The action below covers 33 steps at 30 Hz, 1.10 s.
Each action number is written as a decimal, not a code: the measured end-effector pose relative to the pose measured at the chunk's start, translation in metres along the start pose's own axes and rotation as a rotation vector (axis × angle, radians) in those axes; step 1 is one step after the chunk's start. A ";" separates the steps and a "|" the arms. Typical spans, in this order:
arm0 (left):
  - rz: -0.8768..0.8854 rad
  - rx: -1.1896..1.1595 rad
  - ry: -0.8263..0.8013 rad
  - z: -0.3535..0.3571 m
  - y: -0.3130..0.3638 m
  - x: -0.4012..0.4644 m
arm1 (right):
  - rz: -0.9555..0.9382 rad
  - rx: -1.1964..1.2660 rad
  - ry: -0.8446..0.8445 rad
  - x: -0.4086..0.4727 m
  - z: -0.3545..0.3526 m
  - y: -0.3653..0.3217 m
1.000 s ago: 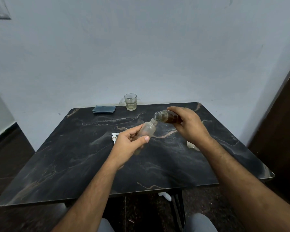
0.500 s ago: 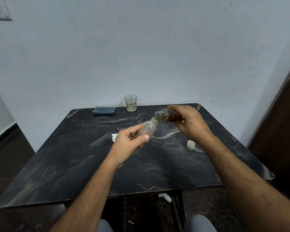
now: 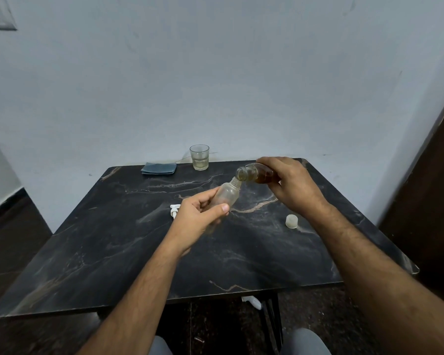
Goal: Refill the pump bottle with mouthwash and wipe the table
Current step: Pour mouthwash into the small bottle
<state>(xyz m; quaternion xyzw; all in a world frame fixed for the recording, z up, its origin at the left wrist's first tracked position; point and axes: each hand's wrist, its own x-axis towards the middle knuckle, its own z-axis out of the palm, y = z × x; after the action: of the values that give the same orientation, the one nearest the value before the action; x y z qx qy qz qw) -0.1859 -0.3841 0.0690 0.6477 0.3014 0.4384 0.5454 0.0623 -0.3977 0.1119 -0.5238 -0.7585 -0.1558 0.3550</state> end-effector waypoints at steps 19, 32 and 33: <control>0.007 0.000 0.011 0.001 -0.001 0.003 | 0.001 -0.036 0.004 0.004 -0.004 -0.001; -0.008 -0.010 0.021 0.002 -0.002 0.005 | -0.003 -0.044 0.028 0.007 -0.005 -0.002; -0.010 -0.010 0.021 0.002 -0.001 0.005 | -0.005 -0.042 0.028 0.007 -0.005 -0.002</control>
<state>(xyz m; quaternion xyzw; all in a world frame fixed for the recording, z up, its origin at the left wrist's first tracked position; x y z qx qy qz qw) -0.1818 -0.3802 0.0689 0.6387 0.3080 0.4442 0.5476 0.0610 -0.3966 0.1207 -0.5272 -0.7513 -0.1798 0.3541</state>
